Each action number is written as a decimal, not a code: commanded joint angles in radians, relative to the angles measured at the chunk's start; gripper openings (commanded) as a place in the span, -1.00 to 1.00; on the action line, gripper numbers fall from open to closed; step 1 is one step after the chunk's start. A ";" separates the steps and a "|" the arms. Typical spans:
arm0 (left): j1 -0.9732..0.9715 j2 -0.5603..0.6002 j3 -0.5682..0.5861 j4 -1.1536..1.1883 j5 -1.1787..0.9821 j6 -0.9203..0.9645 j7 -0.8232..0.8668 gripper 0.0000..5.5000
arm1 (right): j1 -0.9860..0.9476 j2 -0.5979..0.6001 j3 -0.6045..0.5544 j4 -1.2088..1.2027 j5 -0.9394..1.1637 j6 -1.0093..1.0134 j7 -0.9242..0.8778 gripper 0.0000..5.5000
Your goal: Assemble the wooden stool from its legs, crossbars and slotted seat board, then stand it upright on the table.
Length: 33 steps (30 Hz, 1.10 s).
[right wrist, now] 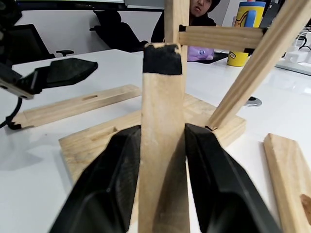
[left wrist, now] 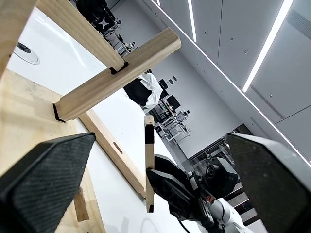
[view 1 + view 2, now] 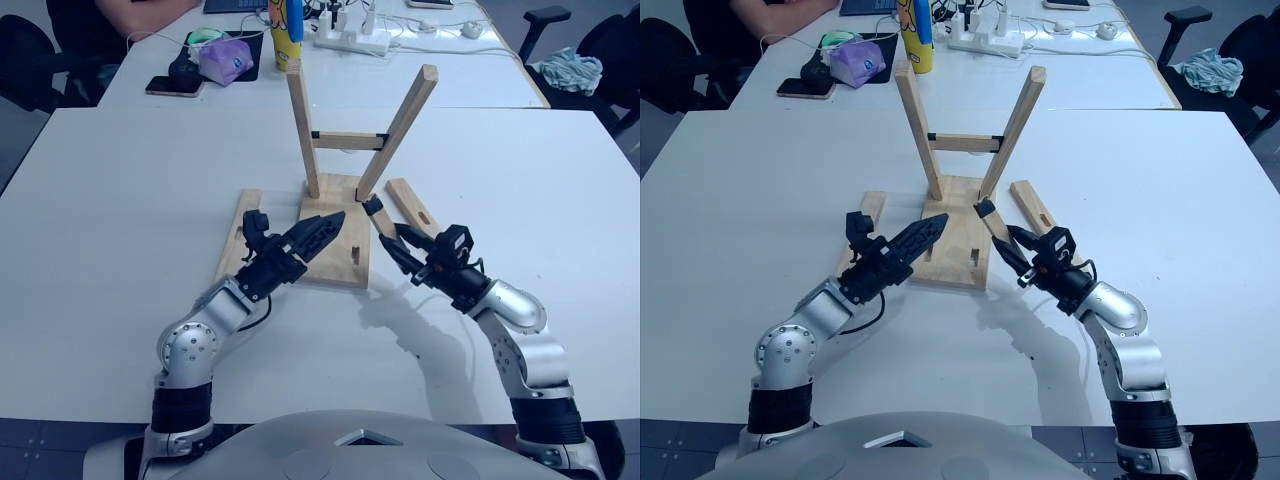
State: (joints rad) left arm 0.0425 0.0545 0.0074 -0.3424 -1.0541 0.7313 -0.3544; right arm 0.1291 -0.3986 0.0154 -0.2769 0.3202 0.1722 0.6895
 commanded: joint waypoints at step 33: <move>0.005 -0.078 -0.070 0.019 0.138 -0.061 0.064 0.47 | -0.031 -0.001 0.127 -0.076 -0.022 0.041 -0.002 -0.51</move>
State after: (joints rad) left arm 0.0459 -0.0271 -0.0522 -0.3200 -0.9221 0.6594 -0.2846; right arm 0.1125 -0.4001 0.1344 -0.3423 0.2843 0.1997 0.6796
